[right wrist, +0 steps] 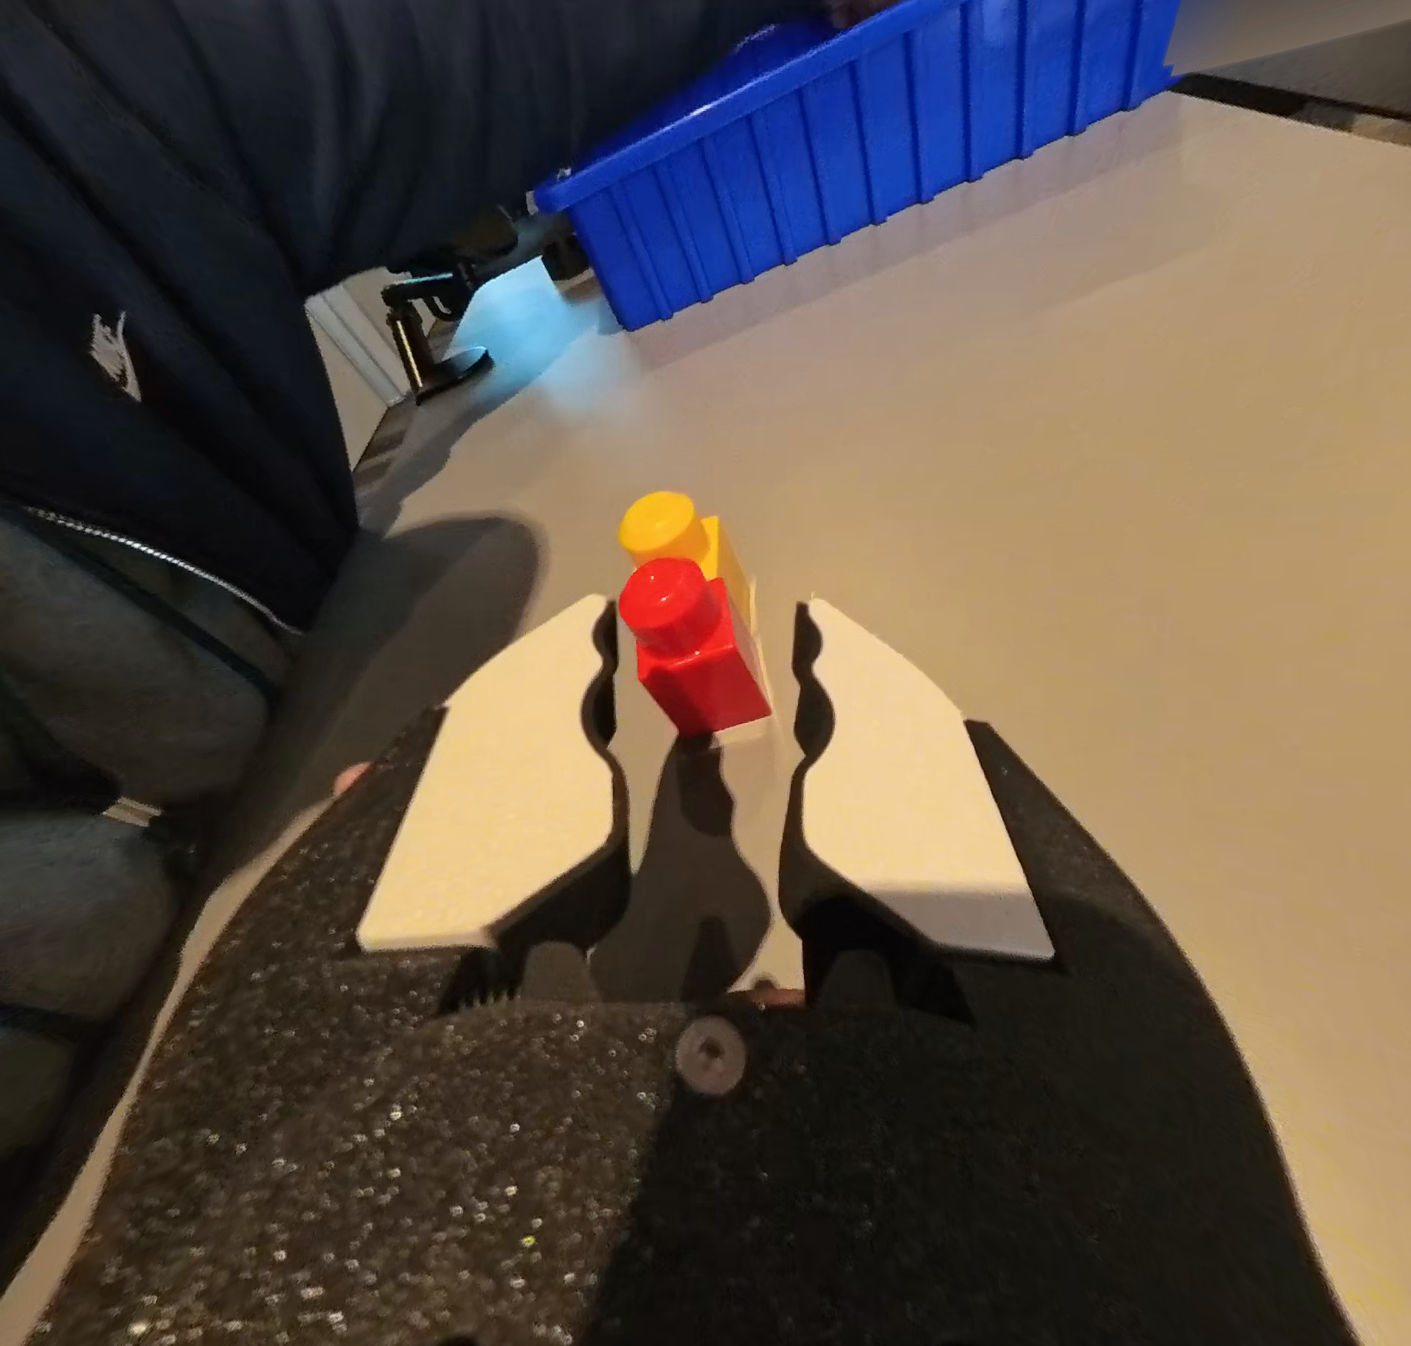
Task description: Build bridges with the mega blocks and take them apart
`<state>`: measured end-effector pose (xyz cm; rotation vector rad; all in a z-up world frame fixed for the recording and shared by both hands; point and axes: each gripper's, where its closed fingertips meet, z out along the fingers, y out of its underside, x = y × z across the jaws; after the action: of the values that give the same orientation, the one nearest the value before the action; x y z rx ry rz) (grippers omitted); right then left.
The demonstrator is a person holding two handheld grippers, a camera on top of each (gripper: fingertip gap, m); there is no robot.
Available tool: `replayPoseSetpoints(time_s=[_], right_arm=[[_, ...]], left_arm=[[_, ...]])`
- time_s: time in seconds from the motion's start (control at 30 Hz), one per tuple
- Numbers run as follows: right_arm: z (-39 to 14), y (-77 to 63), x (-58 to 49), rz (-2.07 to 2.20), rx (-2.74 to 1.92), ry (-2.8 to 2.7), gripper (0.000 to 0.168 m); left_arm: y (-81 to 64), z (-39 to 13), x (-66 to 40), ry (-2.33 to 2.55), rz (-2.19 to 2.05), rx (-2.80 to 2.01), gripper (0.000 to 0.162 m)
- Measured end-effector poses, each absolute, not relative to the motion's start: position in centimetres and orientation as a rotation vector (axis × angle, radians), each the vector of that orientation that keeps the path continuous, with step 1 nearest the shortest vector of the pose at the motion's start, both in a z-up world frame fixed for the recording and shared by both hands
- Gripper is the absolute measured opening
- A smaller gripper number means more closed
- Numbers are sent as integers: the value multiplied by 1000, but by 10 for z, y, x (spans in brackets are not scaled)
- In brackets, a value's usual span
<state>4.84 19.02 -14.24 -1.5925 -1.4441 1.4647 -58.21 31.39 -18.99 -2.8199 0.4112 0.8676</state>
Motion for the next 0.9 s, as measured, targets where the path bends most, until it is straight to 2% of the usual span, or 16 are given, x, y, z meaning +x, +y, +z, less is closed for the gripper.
replayPoseSetpoints(time_s=[0.17,0.3,0.47,0.67,0.9], right_arm=[[-143,189,48,1460,-1587,-1457,44],[-139,191,50,1464,-1567,-1429,45],[-133,191,53,1456,-1517,-1410,46],[-127,192,61,1163,-1337,-1562,50],[-73,174,70,976,-1039,-1550,52]], left_arm=[[311,-189,-581,415,896,-2819,46],[297,-186,-561,389,751,-2819,45],[287,-136,-503,370,510,-2628,45],[257,-47,-328,638,2,-2317,44],[182,-48,-88,1292,-724,-2135,44]])
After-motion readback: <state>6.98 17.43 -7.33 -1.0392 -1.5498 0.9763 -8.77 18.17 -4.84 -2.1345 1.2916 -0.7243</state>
